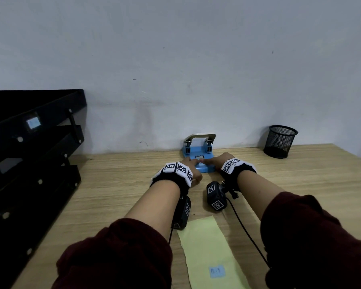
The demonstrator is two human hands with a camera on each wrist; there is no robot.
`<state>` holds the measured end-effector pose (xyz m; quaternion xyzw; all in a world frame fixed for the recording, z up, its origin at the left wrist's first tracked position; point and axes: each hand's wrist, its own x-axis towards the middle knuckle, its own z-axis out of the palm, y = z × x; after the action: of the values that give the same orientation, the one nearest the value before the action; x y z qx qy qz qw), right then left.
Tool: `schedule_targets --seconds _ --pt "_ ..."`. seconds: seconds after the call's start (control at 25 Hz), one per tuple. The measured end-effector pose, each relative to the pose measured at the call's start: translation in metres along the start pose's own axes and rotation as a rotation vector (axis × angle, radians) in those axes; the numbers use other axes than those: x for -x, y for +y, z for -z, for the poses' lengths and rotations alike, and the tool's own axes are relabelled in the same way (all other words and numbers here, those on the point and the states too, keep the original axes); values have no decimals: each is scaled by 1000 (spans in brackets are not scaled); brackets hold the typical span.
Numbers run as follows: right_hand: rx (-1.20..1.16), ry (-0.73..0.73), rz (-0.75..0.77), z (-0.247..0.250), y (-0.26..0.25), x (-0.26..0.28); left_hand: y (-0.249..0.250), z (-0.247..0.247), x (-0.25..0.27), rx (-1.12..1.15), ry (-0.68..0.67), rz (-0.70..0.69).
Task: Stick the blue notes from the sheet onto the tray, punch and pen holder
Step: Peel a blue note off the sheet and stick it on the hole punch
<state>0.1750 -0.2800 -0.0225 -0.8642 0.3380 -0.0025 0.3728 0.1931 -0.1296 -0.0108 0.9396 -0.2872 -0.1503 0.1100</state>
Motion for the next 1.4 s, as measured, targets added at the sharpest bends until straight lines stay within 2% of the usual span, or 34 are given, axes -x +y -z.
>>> schedule_targets --seconds 0.32,0.56,0.68,0.84,1.04,1.16,1.24,1.28,1.32,1.4 --pt "-17 -28 18 2 -4 2 4 4 4 -46 -23 6" --pt "-75 -117 51 3 -6 2 5 7 8 -70 -58 23" --pt "-217 -169 -60 5 -4 9 3 6 11 -75 -82 -2" --pt "104 -137 -35 8 -5 9 1 6 10 -61 -115 -34" --pt "230 -129 0 7 -12 12 3 5 13 -5 -46 -8" --pt "49 -142 57 6 -10 5 2 3 11 53 -38 13" --pt "-186 -171 14 6 -7 5 2 2 10 86 -37 21" --pt "-227 -165 -34 5 -7 5 2 3 10 81 -46 22" --pt "-203 -162 -63 4 -8 6 1 3 9 57 -58 19" --pt "38 -125 -60 2 -11 8 1 4 6 -12 -80 11"
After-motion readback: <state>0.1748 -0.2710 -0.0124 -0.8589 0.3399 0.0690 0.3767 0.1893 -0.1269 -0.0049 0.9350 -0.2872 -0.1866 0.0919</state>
